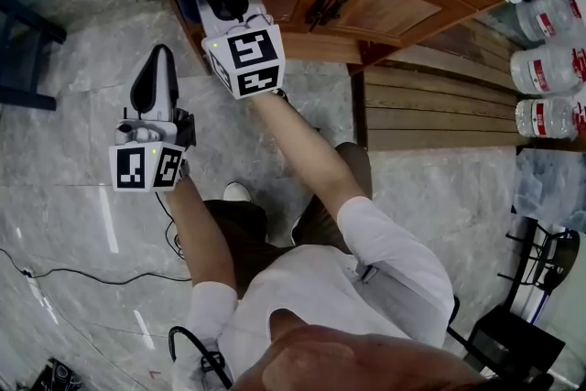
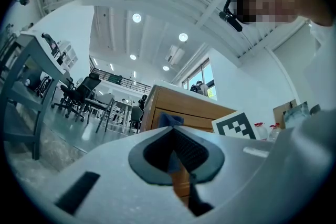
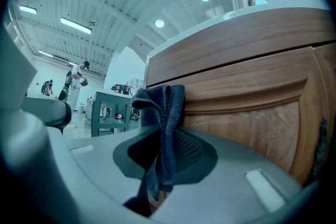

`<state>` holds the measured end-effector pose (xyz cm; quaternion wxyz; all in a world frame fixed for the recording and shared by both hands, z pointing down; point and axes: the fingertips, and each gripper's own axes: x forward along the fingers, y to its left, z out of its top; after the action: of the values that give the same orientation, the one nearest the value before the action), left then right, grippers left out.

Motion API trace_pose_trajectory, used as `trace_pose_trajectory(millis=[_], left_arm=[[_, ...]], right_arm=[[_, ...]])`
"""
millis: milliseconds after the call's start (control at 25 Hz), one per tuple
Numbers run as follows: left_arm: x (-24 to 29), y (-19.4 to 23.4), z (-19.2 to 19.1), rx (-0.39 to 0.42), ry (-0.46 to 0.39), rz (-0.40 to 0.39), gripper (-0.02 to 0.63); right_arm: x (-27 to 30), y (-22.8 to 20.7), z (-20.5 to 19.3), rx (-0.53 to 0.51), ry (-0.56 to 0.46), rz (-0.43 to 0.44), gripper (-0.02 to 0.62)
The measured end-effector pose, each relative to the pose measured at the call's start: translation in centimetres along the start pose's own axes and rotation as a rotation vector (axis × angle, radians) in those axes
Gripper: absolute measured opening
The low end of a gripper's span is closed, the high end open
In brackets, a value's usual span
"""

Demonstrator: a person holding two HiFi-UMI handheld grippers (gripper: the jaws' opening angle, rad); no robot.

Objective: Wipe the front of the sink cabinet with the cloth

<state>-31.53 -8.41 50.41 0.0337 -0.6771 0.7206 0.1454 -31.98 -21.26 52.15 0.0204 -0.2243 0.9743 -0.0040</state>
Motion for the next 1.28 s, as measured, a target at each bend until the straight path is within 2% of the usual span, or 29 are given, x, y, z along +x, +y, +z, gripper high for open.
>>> trace_pose_trajectory(millis=[280,880,1280], left_arm=[[0.6,-1.1,-0.6,0.033,0.020,-0.041,0.005],[0.7,-1.7,-0.9,0.020,0.013,-0.057,0.005],[1.5,-2.8,-1.5,0.025,0.030,-0.076,0.005]], right_arm=[[-3.1,-4.5,0.2,0.005,-0.009,-0.094,0.072],[-11.3,-13.1,0.8,-0.023,-0.013,-0.281,0.072],[-15.6,-16.9,0.5,-0.027,-0.012,-0.353,0.072]])
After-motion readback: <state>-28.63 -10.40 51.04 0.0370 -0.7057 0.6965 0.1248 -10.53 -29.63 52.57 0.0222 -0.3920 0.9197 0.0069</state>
